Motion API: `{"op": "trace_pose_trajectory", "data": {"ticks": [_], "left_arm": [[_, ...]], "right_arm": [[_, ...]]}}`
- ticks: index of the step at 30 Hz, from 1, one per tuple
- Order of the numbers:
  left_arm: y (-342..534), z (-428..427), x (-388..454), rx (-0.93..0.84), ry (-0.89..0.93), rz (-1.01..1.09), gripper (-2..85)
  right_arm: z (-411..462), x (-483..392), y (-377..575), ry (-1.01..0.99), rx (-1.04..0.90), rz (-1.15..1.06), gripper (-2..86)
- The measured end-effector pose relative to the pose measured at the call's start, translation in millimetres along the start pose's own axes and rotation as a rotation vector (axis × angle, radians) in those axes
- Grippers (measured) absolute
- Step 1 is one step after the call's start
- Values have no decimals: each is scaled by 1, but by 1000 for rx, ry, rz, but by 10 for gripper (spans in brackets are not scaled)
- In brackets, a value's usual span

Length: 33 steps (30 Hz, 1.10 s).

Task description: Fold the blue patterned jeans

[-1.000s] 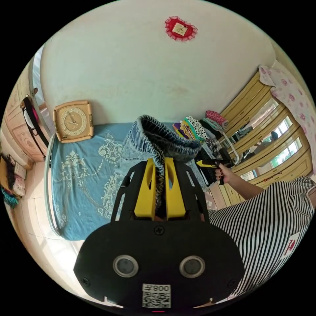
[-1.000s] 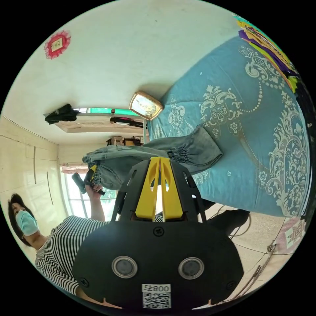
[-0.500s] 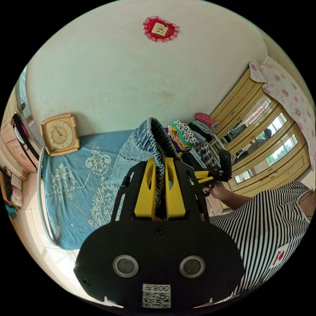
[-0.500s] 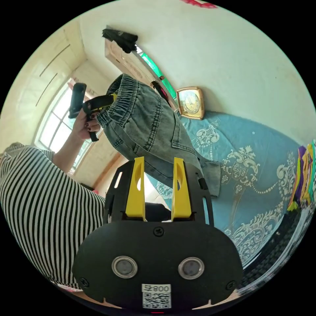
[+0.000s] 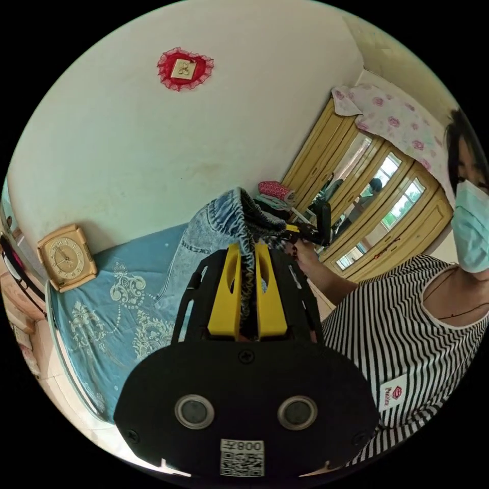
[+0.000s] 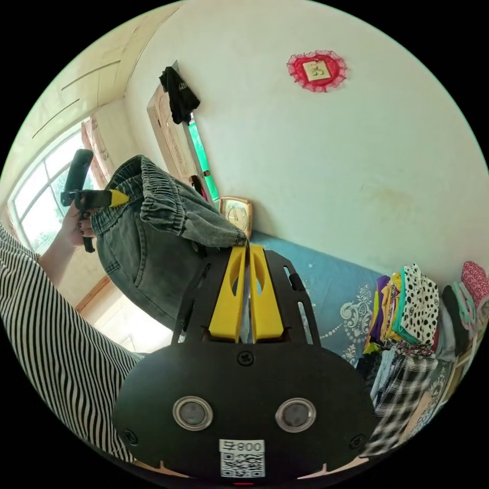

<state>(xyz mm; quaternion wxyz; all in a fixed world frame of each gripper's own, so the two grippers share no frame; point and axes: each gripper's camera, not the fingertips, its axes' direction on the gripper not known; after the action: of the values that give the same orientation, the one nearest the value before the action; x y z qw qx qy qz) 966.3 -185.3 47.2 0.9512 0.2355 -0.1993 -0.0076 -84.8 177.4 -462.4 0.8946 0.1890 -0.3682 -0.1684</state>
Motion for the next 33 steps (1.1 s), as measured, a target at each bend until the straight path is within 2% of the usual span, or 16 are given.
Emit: {"op": "trace_pose_trajectory", "data": {"ticks": [7,12,16,20,23,26,28,29,31,32,33], "left_arm": [[-23,-67,33,108,143,282,22],[-20,-137,31,248,208,444,24],[-7,-185,7,348,214,482,27],[25,-241,-59,456,168,400,33],[62,-273,-132,484,102,245,40],[115,-292,-228,453,18,5,49],[157,-298,-295,396,-38,-180,55],[190,-298,-342,352,-80,-299,59],[245,-295,-414,236,-175,-498,65],[287,-292,-463,183,-182,-643,65],[332,-288,-510,108,-196,-808,63]], "right_arm": [[-92,-8,-64,194,289,-88,9],[-136,-27,-114,240,478,-194,8],[-139,-56,-170,258,588,-311,8],[-104,-80,-231,177,572,-415,9],[-37,-97,-284,92,483,-484,10],[76,-117,-332,-9,290,-540,13],[194,-132,-356,-106,102,-560,16],[225,-135,-359,-132,51,-564,18],[362,-146,-358,-245,-186,-541,25],[397,-147,-353,-266,-252,-531,26],[465,-149,-341,-291,-399,-494,23]]}}
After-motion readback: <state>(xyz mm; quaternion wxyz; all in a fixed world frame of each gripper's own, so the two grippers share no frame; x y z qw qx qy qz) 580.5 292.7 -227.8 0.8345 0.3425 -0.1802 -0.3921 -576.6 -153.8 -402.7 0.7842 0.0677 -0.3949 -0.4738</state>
